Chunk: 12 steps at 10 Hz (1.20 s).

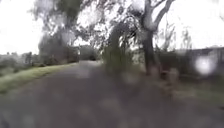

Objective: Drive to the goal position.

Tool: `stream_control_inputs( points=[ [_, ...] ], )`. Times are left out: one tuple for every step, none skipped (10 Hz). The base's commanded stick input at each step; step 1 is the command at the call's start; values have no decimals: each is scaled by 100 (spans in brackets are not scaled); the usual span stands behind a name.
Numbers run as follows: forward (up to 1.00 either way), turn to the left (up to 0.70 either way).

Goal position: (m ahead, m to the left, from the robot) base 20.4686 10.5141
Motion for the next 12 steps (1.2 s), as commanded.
stream_control_inputs(
  points=[
    [100, -2],
    [100, -2],
    [100, -2],
    [100, 0],
    [100, 0],
    [100, 0],
    [100, 37],
    [100, 37],
    [100, 37],
    [100, 37],
    [100, 36],
    [100, 28]
  ],
)
